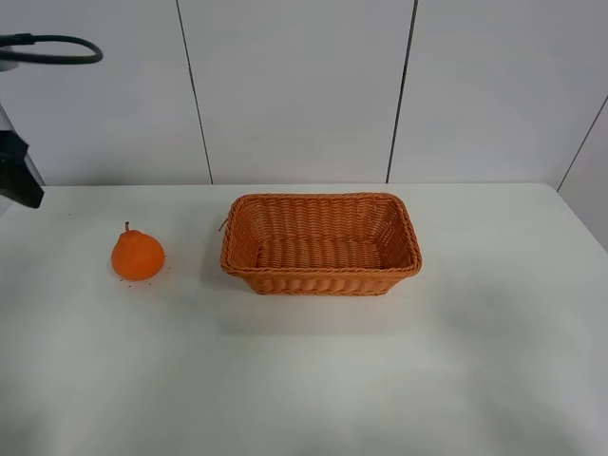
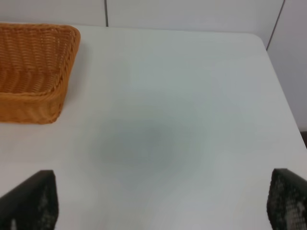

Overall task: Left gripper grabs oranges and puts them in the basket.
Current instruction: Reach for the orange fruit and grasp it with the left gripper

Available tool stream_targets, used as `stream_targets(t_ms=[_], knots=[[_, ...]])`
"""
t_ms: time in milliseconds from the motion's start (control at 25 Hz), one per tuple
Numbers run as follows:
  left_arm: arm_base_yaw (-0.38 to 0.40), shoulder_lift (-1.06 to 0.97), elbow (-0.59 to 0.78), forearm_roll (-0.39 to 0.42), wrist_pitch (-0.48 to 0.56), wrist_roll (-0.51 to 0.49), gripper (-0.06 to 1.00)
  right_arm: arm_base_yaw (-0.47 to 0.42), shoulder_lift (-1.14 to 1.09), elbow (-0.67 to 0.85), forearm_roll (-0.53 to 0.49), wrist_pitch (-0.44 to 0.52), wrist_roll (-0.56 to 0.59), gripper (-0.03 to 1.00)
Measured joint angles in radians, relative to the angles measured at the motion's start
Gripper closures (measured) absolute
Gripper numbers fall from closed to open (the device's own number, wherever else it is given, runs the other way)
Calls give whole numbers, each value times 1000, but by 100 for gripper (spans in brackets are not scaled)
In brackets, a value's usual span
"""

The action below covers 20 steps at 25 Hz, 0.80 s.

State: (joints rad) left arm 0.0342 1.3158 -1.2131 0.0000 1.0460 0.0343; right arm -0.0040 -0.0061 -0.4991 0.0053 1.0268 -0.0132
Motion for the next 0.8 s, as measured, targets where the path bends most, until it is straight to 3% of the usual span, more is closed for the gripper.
stream_targets(t_ms=[480, 800], knots=[[0, 577, -454, 0, -2, 40, 10, 0, 0, 0, 0, 0, 0, 27], [0, 765, -548, -29, -9, 53, 10, 0, 0, 0, 0, 0, 0, 27]])
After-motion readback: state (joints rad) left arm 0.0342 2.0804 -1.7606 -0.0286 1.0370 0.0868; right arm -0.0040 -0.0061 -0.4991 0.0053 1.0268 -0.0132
